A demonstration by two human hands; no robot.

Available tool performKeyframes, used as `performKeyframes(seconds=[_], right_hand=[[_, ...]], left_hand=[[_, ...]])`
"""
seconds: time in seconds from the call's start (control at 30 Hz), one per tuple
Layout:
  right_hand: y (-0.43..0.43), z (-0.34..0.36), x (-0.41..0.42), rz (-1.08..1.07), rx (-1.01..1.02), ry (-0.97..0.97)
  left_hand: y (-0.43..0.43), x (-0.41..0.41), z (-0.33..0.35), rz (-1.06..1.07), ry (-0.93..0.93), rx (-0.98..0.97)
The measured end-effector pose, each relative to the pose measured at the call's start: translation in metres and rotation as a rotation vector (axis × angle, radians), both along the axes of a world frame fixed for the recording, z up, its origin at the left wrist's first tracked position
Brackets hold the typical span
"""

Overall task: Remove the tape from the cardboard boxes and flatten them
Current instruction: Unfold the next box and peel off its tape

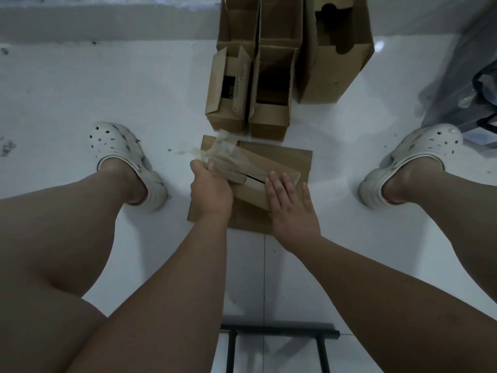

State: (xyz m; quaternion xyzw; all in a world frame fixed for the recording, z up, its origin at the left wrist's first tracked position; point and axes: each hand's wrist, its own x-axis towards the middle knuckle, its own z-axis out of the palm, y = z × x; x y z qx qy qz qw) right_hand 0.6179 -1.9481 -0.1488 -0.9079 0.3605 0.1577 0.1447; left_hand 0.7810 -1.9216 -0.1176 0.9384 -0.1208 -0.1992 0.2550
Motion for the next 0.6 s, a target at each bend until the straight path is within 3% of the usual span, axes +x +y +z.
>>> performKeyframes(seconds=[0.13, 0.3, 0.4, 0.5, 0.6], right_hand=[[-0.002, 0.005, 0.006, -0.003, -0.029, 0.030], [-0.016, 0.015, 0.034, -0.068, -0.051, -0.011], [-0.020, 0.011, 0.040, -0.037, -0.051, -0.007], [-0.022, 0.005, 0.042, 0.002, -0.010, -0.042], [-0.021, 0.000, 0.046, -0.005, 0.010, -0.037]], left_hand=[[0.001, 0.010, -0.004, 0.125, 0.196, -0.223], [-0.005, 0.016, -0.002, 0.347, 0.617, -0.504], [-0.003, 0.011, 0.003, 0.379, 0.674, -0.522], [-0.001, 0.008, 0.005, 0.215, 0.637, -0.435], [-0.003, 0.000, 0.004, -0.182, 0.520, -0.245]])
